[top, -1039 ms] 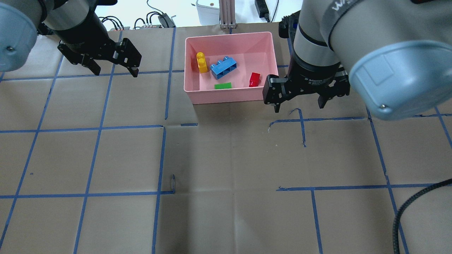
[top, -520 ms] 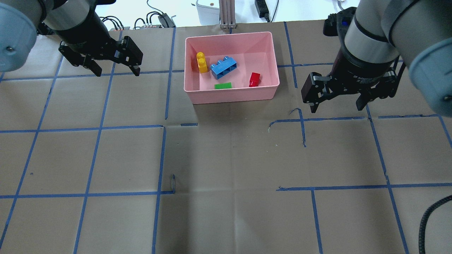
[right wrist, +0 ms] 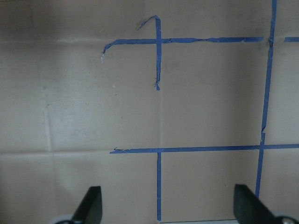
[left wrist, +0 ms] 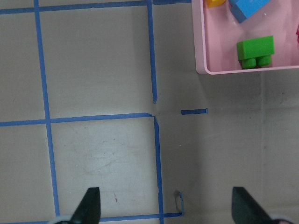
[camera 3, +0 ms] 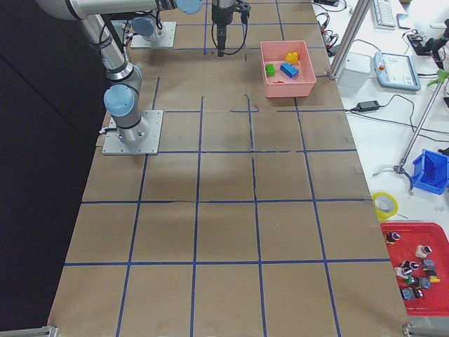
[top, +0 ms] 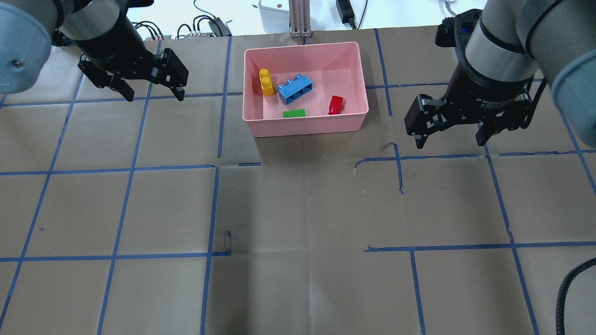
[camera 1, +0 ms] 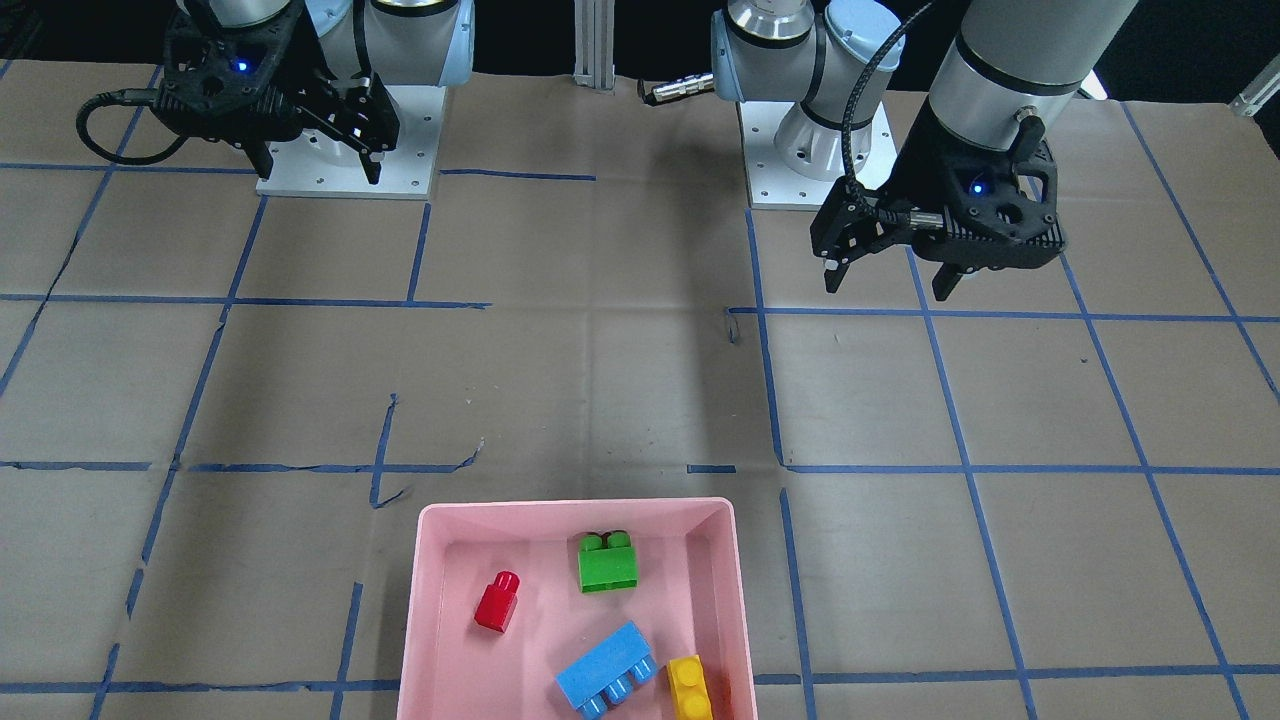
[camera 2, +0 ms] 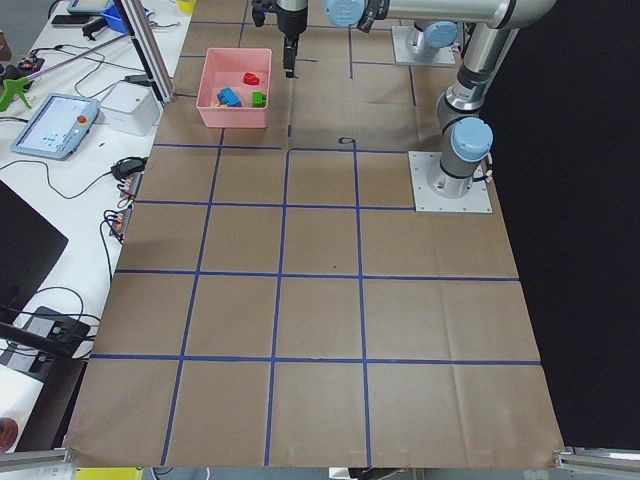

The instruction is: Put all blocks into box

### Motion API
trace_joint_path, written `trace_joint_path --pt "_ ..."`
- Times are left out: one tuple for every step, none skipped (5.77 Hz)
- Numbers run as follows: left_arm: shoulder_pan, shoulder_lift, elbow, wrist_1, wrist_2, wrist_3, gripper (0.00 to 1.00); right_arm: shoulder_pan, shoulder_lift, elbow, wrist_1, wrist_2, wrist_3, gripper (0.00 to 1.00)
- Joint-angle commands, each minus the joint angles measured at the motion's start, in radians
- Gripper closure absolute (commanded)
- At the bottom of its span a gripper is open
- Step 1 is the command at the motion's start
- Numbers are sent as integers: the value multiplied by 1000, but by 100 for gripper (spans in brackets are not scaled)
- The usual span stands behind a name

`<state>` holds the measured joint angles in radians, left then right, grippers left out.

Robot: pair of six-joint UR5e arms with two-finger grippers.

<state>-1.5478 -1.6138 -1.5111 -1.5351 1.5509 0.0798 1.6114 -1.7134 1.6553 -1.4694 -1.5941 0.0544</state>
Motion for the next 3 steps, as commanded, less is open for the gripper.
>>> trace_joint_path --pt "0 0 0 1 2 0 0 2 0 1 1 3 -1 0" --pt "0 0 -1 1 2 3 0 2 0 7 0 5 -2 0" --pt "0 6 0 1 2 3 0 2 0 8 -8 3 -4 0"
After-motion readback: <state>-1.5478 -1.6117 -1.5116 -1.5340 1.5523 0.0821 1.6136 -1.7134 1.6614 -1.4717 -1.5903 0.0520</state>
